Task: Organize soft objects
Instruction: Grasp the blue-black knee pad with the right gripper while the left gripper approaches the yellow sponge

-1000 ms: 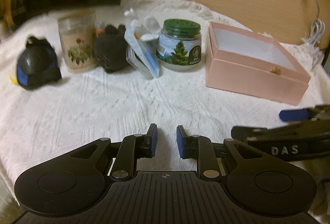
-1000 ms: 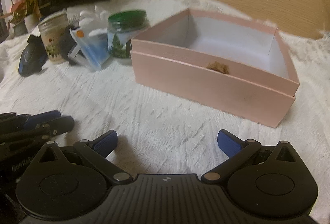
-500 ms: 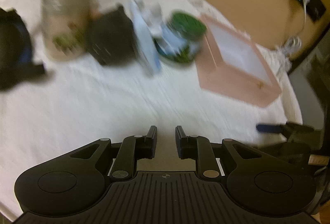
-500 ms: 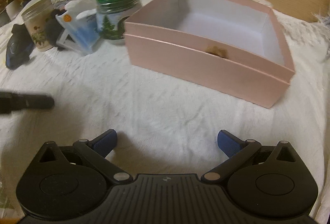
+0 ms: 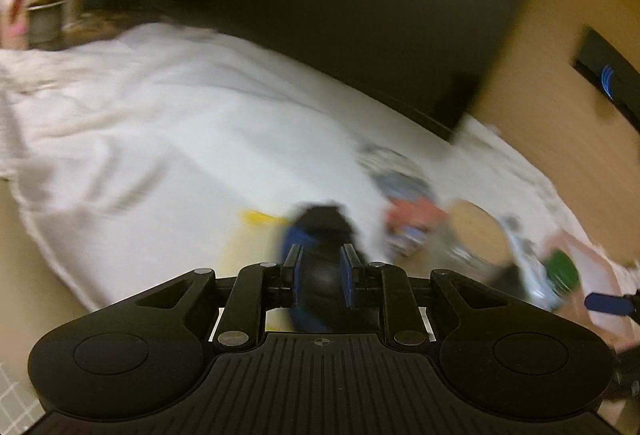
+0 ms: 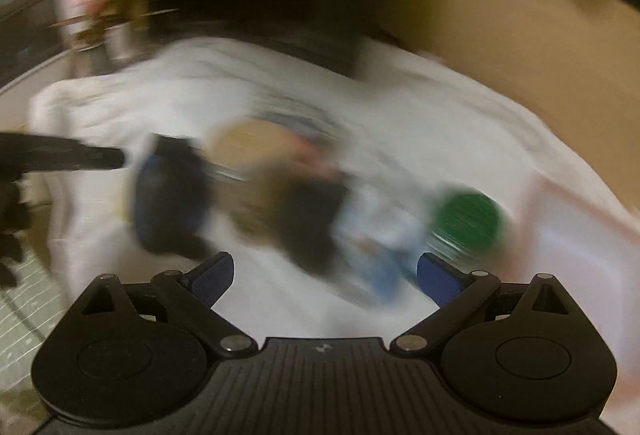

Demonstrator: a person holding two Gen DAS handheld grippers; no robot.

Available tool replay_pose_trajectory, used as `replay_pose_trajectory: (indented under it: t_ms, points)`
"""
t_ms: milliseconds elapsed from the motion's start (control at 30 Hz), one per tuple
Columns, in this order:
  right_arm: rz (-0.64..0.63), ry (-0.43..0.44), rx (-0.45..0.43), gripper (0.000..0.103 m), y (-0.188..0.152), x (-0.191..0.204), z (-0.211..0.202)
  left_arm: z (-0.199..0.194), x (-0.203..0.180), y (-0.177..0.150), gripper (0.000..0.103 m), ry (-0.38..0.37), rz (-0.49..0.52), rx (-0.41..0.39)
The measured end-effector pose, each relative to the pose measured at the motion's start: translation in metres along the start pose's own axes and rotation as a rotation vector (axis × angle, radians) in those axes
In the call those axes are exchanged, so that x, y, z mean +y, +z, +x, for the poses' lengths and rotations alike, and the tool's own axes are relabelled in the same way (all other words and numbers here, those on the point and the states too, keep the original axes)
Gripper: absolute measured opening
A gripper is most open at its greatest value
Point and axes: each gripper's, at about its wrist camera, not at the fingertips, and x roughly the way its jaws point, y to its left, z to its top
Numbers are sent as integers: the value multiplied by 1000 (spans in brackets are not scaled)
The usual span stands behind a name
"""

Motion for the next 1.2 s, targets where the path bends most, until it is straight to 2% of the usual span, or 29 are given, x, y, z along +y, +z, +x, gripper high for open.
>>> replay_pose_trajectory:
  t_ms: [67,167,200,233,300,367,533,633,700,767,900,1033,1067,1200]
  points:
    - [-60,79,-5,98,12,31,9,-4,25,10,21,16,-26,-23]
    - [-106,160,-11,87,25,73,28,-9,56,18,21,32,-55,-56]
    - [-120,154,-14,81,28,87,33,-9,64,19,21,33,-64,-65]
    - [-134,141,-20,80,33,104,45,-9,72,18,21,37,-74,-72]
    - [-125,136,-40,79,37,125,63,-7,86,14,21,45,-104,-75]
    - [-99,94,-56,79,38,142,82,-8,96,7,21,39,-126,-64]
    - [-65,4,-42,80,26,151,129,-5,95,-9,21,-47,-94,-23]
    - [-25,7,-2,85,23,145,152,6,91,-10,21,-113,-80,31]
    - [32,39,2,84,24,135,154,19,85,-6,21,-143,-58,62]
    - [48,57,5,79,24,130,150,32,84,-2,21,-148,-62,69]
    - [69,12,-3,78,20,120,138,64,89,9,21,-161,-114,96]
    - [93,40,35,78,11,112,139,99,90,14,22,-213,-132,184]
    - [90,46,33,78,11,112,139,104,89,14,23,-228,-135,201]
    - [108,86,44,79,12,105,143,115,88,13,48,-306,-162,216]
